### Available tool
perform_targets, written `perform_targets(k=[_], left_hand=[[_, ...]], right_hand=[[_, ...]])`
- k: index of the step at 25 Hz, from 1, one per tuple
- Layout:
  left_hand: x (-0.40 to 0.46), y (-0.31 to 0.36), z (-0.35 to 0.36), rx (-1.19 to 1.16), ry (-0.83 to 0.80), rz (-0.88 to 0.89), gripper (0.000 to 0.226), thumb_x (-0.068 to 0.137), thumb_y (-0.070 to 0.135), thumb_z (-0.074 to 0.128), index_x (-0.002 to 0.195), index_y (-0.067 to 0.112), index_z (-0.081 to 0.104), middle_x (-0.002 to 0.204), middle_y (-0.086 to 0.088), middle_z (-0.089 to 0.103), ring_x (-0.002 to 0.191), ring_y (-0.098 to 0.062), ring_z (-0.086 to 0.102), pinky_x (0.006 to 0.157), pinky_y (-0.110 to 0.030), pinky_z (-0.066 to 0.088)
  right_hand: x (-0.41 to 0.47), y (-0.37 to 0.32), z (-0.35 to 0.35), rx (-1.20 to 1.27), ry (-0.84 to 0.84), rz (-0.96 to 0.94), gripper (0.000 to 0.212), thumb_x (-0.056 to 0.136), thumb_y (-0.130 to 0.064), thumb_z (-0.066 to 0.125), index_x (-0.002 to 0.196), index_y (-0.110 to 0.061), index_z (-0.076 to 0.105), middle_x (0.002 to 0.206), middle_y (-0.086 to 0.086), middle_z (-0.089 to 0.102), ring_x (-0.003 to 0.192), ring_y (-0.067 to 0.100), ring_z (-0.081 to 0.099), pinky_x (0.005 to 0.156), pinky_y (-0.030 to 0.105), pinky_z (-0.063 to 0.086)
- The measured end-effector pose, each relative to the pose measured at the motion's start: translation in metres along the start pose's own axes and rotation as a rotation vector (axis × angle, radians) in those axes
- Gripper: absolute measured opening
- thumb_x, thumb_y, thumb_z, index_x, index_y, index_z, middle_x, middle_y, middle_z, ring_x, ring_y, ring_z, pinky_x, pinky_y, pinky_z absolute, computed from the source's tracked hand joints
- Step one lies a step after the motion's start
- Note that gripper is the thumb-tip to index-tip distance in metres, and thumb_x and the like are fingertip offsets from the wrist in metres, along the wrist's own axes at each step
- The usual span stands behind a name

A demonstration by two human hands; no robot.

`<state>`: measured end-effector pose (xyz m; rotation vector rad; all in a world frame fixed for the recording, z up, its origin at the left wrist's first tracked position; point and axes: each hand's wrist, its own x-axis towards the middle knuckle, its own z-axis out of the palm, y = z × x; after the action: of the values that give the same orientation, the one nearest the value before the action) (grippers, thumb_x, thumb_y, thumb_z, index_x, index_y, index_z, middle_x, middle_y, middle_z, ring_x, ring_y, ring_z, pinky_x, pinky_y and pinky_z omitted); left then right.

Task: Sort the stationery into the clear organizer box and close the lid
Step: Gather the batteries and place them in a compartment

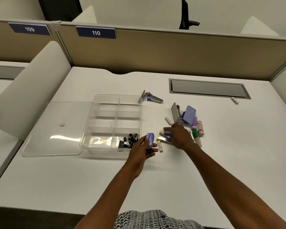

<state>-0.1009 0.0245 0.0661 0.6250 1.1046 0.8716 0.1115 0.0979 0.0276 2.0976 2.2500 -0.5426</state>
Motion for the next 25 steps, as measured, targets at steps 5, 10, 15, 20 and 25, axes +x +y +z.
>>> perform_targets(k=[5,10,15,20,25], left_hand=[[0.001,-0.002,0.001,-0.013,0.006,-0.012,0.032,0.103,0.024,0.048,0.132,0.015,0.056,0.109,-0.018,0.072,0.089,-0.025,0.071,0.089,-0.04,0.054],[0.001,-0.005,0.007,0.01,-0.009,0.026,0.023,0.102,0.025,0.051,0.123,0.025,0.06,0.098,-0.007,0.076,0.088,-0.021,0.073,0.085,-0.035,0.056],[0.007,-0.012,0.02,0.044,0.06,0.041,0.025,0.101,0.022,0.052,0.125,0.027,0.058,0.101,-0.003,0.076,0.099,-0.02,0.072,0.083,-0.031,0.057],[0.011,-0.019,0.025,0.107,0.056,0.022,0.028,0.102,0.022,0.05,0.125,0.014,0.065,0.107,-0.003,0.075,0.102,-0.017,0.07,0.085,-0.029,0.055],[0.011,-0.022,0.027,0.105,0.029,0.027,0.026,0.101,0.022,0.053,0.122,0.016,0.066,0.108,-0.002,0.075,0.099,-0.015,0.071,0.087,-0.031,0.055]], right_hand=[[-0.001,-0.002,0.004,0.09,0.022,0.075,0.055,0.091,-0.023,0.066,0.143,-0.029,0.05,0.127,0.012,0.055,0.117,0.03,0.056,0.092,0.037,0.048],[-0.028,-0.02,0.005,0.772,0.329,0.288,0.042,0.084,-0.031,0.075,0.124,-0.033,0.063,0.097,-0.002,0.072,0.083,0.018,0.069,0.073,0.033,0.055],[-0.071,-0.04,0.013,1.184,0.231,0.223,0.031,0.083,-0.035,0.078,0.112,-0.04,0.068,0.088,-0.004,0.075,0.074,0.011,0.069,0.061,0.022,0.049],[-0.087,-0.047,0.019,1.195,0.285,0.228,0.026,0.082,-0.03,0.078,0.106,-0.032,0.07,0.09,-0.006,0.075,0.08,0.018,0.07,0.071,0.032,0.058],[-0.092,-0.051,0.023,1.062,0.338,0.23,0.027,0.08,-0.041,0.079,0.104,-0.033,0.07,0.083,-0.013,0.073,0.072,0.004,0.064,0.066,0.015,0.053]])
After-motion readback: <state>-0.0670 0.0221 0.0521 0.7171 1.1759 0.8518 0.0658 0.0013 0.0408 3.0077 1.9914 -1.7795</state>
